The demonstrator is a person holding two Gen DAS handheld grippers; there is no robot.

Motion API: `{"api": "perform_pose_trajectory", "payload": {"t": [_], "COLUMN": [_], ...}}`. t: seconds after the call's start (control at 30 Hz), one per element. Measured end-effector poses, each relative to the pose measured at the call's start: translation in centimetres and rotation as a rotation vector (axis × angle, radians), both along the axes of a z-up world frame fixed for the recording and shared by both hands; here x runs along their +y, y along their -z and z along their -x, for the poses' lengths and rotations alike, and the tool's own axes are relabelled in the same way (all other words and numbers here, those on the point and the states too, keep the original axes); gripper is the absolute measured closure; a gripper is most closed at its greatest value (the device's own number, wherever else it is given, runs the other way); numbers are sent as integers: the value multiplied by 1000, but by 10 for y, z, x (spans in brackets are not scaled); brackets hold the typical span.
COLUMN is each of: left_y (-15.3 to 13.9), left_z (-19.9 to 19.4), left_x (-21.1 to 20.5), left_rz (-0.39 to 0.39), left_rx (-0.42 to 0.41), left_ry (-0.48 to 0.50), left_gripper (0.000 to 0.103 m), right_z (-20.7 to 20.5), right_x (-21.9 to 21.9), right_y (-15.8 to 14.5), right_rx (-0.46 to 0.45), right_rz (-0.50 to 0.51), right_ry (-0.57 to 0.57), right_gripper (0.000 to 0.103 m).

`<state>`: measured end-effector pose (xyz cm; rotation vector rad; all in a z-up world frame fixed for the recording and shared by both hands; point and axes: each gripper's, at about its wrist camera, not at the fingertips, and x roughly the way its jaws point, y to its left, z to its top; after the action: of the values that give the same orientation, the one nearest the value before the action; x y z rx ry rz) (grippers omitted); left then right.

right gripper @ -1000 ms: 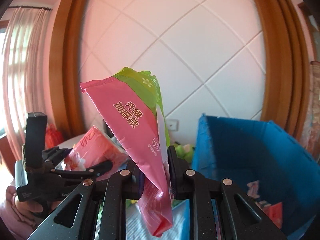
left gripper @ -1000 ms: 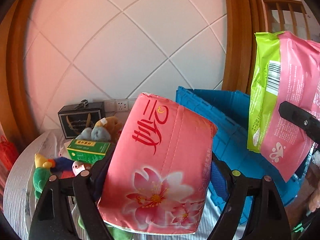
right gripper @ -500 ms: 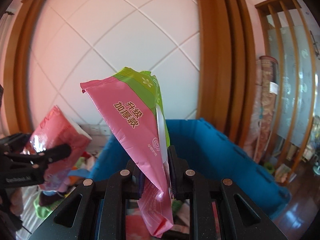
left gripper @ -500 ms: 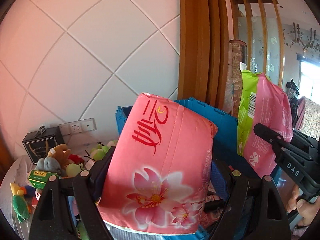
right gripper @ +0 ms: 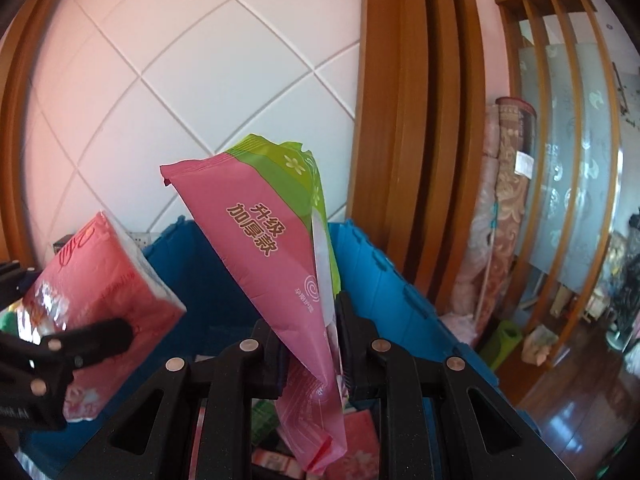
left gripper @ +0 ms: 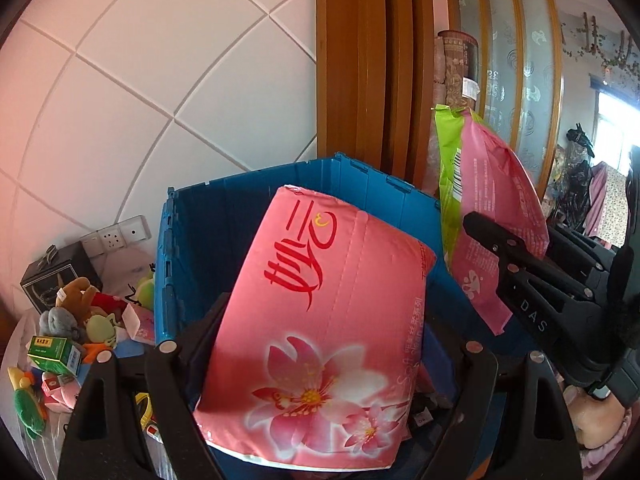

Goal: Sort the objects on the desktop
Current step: 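Carry the tissue pack and wipes pack into the blue crate and release them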

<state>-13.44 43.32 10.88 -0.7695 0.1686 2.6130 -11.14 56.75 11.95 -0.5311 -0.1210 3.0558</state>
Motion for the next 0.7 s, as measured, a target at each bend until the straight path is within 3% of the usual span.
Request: {"api": "perform_pose_trajectory", "payload": {"t": [0.2,0.6,0.67,0.7], "left_y": [19,22,23,23], "left_z": [15,15,15,16], "left_x": [7,13,15,15], "left_rz": [27,70,81,84], "left_rx": [-80,-94,-96,-99], "left_ry": [-61,-91,-89,-88], "left_gripper": [15,12,12,12], "right_z": [29,30,32,31], "right_x": [26,27,28,29], "right_y": [22,23,24,24], "right_rx": [-71,-88,-90,-88], "right_rz": [42,23,15,17], "right_ry": [-10,10,20,33], "right_gripper": [82,82,76,62]}}
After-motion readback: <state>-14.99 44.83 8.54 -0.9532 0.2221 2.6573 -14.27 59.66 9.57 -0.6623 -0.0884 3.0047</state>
